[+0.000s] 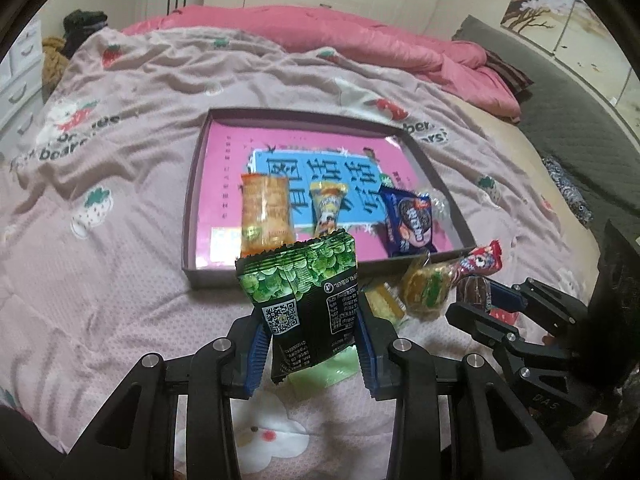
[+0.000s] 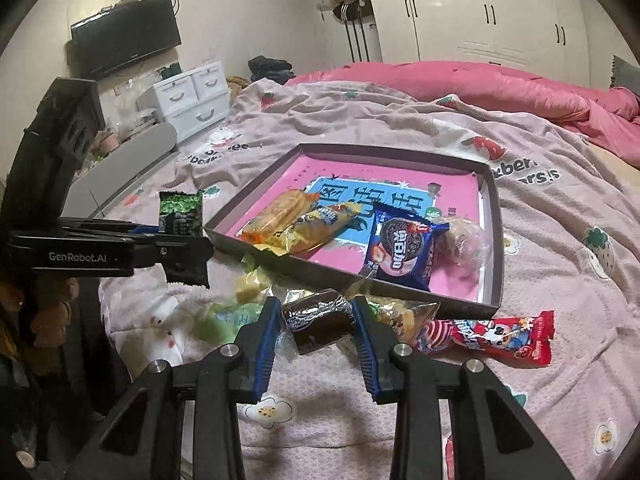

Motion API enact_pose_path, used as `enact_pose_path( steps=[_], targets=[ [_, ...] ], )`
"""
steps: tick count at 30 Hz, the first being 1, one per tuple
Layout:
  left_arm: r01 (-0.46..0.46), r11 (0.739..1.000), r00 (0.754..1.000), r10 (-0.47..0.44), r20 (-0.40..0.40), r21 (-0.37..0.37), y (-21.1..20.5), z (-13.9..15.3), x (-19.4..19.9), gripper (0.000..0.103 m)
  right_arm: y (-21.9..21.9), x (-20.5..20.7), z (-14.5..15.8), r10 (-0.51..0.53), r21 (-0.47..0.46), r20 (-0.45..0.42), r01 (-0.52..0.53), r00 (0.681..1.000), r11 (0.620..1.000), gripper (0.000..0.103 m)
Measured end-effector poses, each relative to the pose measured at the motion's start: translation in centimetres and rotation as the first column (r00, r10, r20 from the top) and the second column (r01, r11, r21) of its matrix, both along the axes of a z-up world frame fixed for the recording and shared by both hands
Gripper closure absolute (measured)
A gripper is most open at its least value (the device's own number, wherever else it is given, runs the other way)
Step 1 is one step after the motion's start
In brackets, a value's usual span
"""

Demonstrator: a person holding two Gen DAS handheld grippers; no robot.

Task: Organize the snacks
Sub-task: 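Carry the green snack bag into the tray with the left tool while the right carries the chocolate roll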

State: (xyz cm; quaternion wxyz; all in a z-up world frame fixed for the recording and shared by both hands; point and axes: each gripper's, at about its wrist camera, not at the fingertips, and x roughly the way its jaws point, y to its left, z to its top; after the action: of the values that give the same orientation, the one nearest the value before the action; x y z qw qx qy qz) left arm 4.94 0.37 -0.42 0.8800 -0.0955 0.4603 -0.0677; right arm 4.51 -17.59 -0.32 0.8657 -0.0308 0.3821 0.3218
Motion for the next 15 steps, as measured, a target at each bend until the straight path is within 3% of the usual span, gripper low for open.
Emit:
enact_pose_path(
  steps=[15],
  targets=[
    [0.016,1.000,0.999,-0.016,0.037,-0.002,-0.8,1.1,0.9,0.063,-1.4,0.6,0.8,-0.056,0.045,0.022,0.055,0.998,0.997,0.067]
  ],
)
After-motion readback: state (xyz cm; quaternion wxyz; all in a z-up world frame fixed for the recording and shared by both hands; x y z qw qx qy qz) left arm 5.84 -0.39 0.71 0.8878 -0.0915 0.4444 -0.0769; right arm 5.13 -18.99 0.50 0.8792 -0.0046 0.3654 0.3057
